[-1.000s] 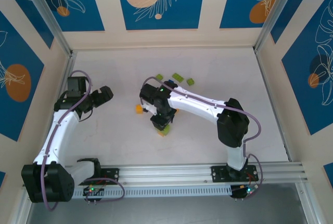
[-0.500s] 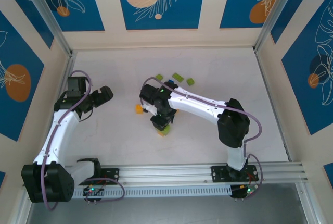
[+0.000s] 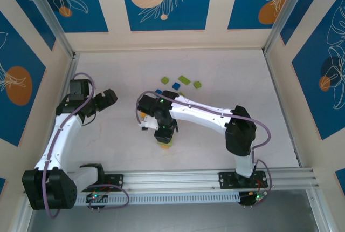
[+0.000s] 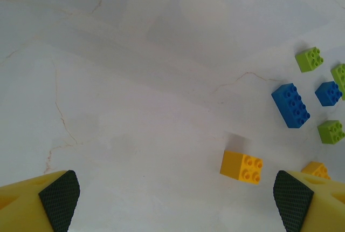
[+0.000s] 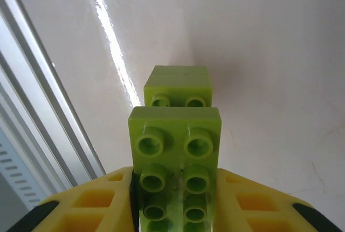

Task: Assemble a carrot with lego

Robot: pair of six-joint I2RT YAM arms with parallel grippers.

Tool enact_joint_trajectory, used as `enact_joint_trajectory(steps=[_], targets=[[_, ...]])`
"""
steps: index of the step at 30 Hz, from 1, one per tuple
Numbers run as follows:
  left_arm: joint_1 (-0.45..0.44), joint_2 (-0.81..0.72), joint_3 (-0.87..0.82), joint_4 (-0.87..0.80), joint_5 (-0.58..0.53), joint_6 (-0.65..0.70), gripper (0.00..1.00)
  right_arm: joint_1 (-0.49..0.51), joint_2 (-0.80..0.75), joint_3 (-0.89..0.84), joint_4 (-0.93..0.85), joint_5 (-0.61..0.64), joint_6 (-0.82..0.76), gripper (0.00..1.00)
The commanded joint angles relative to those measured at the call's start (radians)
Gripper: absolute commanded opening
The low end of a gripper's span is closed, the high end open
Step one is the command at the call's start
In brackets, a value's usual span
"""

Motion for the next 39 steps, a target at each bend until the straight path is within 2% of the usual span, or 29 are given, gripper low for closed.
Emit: enact_joint_trajectory(steps=[1,7,23,29,36,39], targets=[[0.005,-0.016,-0.008,0.003,0.005,0.014,0.95,0.013,-0.007,0.034,-0.038,-0.049,-0.085,0.36],[0.006,-0.012,-0.008,0.006,0.007,0.015,0.95,0.037,0.01,0.039,-0.028,-0.07,-0.118,0.37],[0.006,-0.011,-0.008,0.006,0.007,0.014,0.95,0.074,0.042,0.013,-0.022,-0.031,-0.141,0.37],[0.006,-0.008,-0.008,0.006,0.007,0.015,0.95,0.073,0.038,-0.017,0.006,-0.004,-0.147,0.42],[0.005,-0.006,-0.007,0.006,0.006,0.014,0.95,0.068,0.048,-0.033,0.022,0.016,-0.148,0.42],[0.006,-0.005,-0.006,0.005,0.006,0.014,0.95,0.068,0.04,-0.03,0.022,0.017,-0.146,0.46]])
